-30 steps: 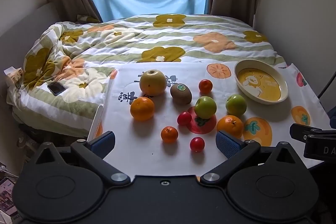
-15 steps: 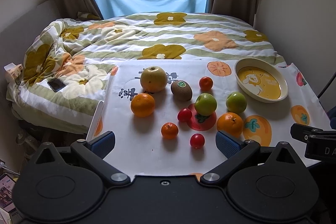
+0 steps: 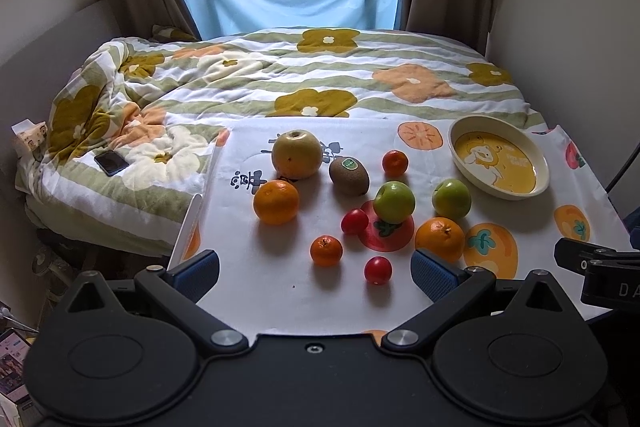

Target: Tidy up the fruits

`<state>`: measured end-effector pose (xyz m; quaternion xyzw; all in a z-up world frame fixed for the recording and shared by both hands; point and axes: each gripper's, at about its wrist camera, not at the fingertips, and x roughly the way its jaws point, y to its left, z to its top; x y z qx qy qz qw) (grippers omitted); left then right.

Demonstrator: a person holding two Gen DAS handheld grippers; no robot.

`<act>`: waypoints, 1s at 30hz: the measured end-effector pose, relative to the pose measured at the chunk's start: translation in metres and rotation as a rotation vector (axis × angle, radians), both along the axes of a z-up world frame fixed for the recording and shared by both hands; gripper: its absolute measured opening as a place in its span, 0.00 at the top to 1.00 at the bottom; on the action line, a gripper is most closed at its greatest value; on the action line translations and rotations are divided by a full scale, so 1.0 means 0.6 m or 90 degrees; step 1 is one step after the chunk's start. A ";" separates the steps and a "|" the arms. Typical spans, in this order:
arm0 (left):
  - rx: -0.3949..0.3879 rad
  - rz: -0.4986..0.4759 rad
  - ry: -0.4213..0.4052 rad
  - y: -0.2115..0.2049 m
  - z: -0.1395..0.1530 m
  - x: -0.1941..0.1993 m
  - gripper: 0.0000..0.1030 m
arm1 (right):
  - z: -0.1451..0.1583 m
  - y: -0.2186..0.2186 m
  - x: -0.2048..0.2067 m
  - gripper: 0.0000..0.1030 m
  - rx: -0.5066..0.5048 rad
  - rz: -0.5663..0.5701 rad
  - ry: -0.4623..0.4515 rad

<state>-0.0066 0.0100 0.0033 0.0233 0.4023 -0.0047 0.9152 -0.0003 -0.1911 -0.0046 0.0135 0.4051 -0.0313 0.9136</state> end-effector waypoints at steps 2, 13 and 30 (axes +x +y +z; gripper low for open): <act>0.001 0.001 -0.002 0.001 0.001 -0.002 0.00 | 0.001 0.001 -0.001 0.00 0.000 0.000 -0.001; 0.003 -0.001 -0.004 0.001 0.003 -0.002 0.00 | 0.004 0.003 -0.004 0.00 0.000 0.001 -0.003; 0.007 -0.002 -0.005 0.001 0.005 -0.004 0.00 | 0.007 0.002 -0.004 0.00 0.000 0.001 -0.006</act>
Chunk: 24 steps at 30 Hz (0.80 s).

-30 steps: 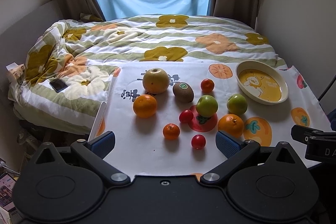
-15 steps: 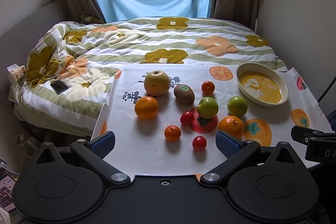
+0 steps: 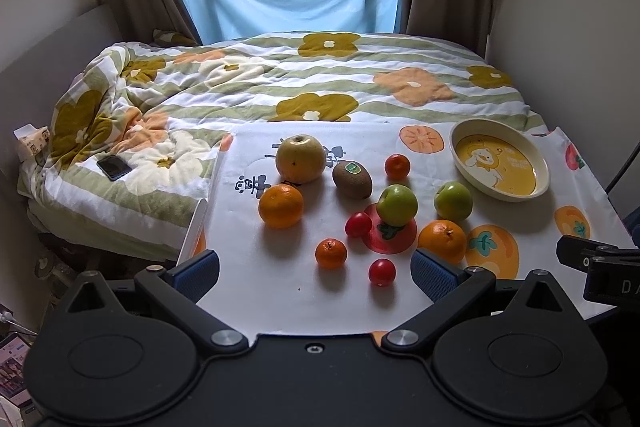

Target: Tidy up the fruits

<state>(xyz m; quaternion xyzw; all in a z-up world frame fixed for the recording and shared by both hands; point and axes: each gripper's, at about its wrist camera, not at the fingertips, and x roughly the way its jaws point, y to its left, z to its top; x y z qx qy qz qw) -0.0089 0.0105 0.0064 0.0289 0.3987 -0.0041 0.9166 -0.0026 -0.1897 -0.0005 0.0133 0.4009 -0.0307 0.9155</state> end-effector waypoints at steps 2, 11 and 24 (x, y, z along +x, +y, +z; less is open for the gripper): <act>-0.002 0.000 0.000 0.000 0.000 0.000 0.00 | 0.000 0.000 0.000 0.00 -0.001 0.000 0.000; -0.001 0.000 -0.001 0.000 0.001 0.000 0.00 | 0.000 -0.001 0.003 0.00 0.000 -0.003 0.000; -0.017 -0.020 0.008 0.009 -0.002 0.018 0.00 | 0.003 -0.001 0.013 0.00 0.006 0.003 0.000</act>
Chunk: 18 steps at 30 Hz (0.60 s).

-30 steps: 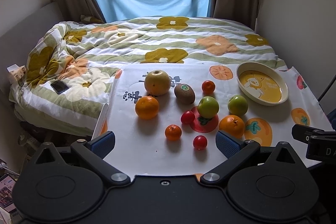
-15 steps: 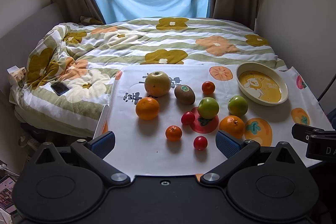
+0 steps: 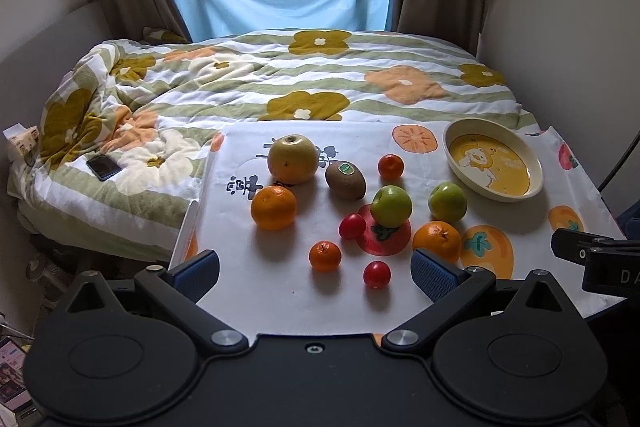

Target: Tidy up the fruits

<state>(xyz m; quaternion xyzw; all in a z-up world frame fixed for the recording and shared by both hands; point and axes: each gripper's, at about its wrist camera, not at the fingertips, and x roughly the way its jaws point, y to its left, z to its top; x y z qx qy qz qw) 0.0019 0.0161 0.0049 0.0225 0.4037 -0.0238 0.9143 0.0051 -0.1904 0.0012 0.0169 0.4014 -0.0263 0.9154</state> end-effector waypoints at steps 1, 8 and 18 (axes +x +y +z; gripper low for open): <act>-0.003 -0.004 0.002 0.003 -0.006 0.004 0.00 | -0.005 0.000 0.005 0.00 0.003 0.001 0.003; -0.009 -0.025 0.032 -0.001 -0.075 0.037 0.00 | -0.062 -0.002 0.051 0.00 0.028 0.024 0.025; 0.018 -0.004 0.048 -0.060 -0.176 0.067 0.07 | -0.159 -0.025 0.145 0.00 0.061 0.144 0.072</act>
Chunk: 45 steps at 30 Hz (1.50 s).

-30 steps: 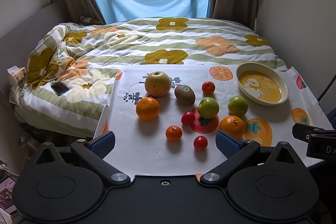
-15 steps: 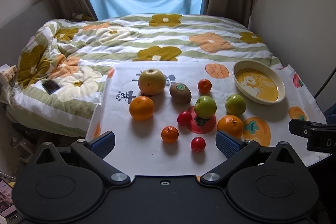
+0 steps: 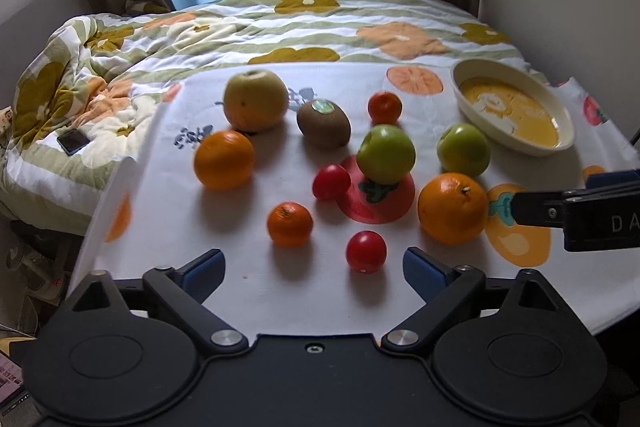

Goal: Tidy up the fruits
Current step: 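Grasp the red cherry tomato with the left tool while the right tool grasps the large orange, then carry the tomato and orange into the duck bowl and open both tools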

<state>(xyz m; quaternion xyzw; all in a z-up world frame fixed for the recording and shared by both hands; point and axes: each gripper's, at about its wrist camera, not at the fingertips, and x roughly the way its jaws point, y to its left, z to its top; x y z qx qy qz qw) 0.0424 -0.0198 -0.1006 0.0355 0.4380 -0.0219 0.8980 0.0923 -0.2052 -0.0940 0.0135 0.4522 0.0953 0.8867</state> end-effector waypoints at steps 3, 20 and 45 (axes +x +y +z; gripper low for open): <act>0.008 0.008 0.006 -0.017 -0.029 0.013 0.11 | -0.028 -0.009 0.025 0.00 0.015 0.038 0.010; 0.033 0.020 -0.002 -0.069 -0.091 0.043 0.56 | -0.090 -0.011 0.079 0.01 0.109 0.121 0.047; 0.055 0.014 -0.003 -0.083 -0.076 0.025 0.67 | -0.105 0.014 0.088 0.27 0.114 0.172 0.056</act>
